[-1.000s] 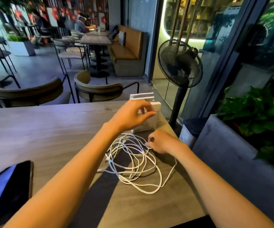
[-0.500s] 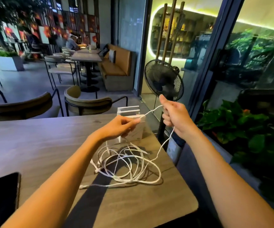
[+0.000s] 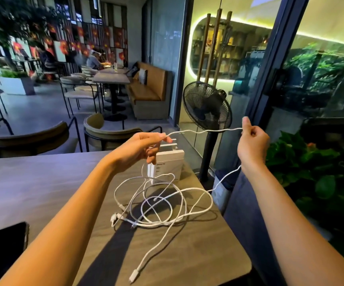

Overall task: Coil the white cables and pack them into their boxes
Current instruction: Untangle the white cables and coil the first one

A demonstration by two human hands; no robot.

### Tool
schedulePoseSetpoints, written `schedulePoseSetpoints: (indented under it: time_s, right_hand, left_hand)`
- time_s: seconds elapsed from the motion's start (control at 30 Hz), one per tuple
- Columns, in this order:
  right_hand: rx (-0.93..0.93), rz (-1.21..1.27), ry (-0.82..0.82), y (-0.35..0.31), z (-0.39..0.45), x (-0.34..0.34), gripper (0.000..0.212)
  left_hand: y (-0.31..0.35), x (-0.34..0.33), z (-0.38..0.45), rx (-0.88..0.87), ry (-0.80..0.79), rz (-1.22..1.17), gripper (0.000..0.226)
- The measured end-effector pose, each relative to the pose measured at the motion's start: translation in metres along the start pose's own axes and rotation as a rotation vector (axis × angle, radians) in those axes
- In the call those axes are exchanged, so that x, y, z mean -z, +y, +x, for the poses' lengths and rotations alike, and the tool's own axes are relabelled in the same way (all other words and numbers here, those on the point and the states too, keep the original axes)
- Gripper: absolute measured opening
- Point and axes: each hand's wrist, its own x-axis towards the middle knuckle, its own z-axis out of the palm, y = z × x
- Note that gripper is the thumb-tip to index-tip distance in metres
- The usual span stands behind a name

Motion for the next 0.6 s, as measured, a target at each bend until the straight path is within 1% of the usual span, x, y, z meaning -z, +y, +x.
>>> schedulePoseSetpoints:
  time_s: [0.03,0.07,0.1,0.17,0.23,0.3,0.33,0.37,0.4,0.47,0.53,0.6]
  right_hand:
    - [0.0,-0.029,0.008,0.004,0.002,0.001,0.055]
    - [0.016,-0.093,-0.018,0.008,0.003,0.001,0.056]
    - [0.043,-0.188,-0.087,0.012,0.003,0.002,0.056]
    - [0.078,-0.356,-0.331,0.01,-0.005,0.005,0.054]
    - [0.061,-0.411,-0.635,0.002,-0.019,0.004,0.053]
    - [0.038,-0.342,-0.888,-0.01,-0.032,-0.001,0.051]
    - [0.024,-0.244,-0.957,-0.017,-0.037,-0.004,0.049]
    - [0.007,-0.114,-0.98,-0.027,-0.039,-0.006,0.046]
    - [-0.009,0.023,-0.971,-0.038,-0.04,-0.007,0.044]
    - [-0.042,0.283,-0.904,-0.063,-0.036,-0.007,0.042]
    - [-0.04,0.462,-0.808,-0.084,-0.026,-0.007,0.041]
    - [-0.024,0.529,-0.68,-0.093,-0.014,-0.008,0.041]
  left_hand:
    - [0.0,0.0,0.0,0.003,0.009,0.028,0.03]
    - [0.0,0.0,0.0,0.008,0.022,0.04,0.029]
    - [0.0,-0.001,0.001,0.008,0.036,0.032,0.029]
    - [-0.003,-0.005,0.006,-0.004,0.081,-0.013,0.027]
    - [-0.007,-0.012,0.013,-0.016,0.115,-0.03,0.025]
    - [-0.01,-0.023,0.018,0.0,0.105,-0.006,0.029]
    - [-0.012,-0.028,0.021,0.019,0.09,0.017,0.034]
    - [-0.014,-0.034,0.023,0.044,0.069,0.049,0.039]
    - [-0.018,-0.04,0.024,0.073,0.034,0.086,0.044]
    - [-0.034,-0.051,0.025,0.139,-0.106,0.189,0.048]
    - [-0.058,-0.059,0.024,0.258,-0.274,0.301,0.039]
    - [-0.081,-0.06,0.019,0.434,-0.37,0.291,0.034]
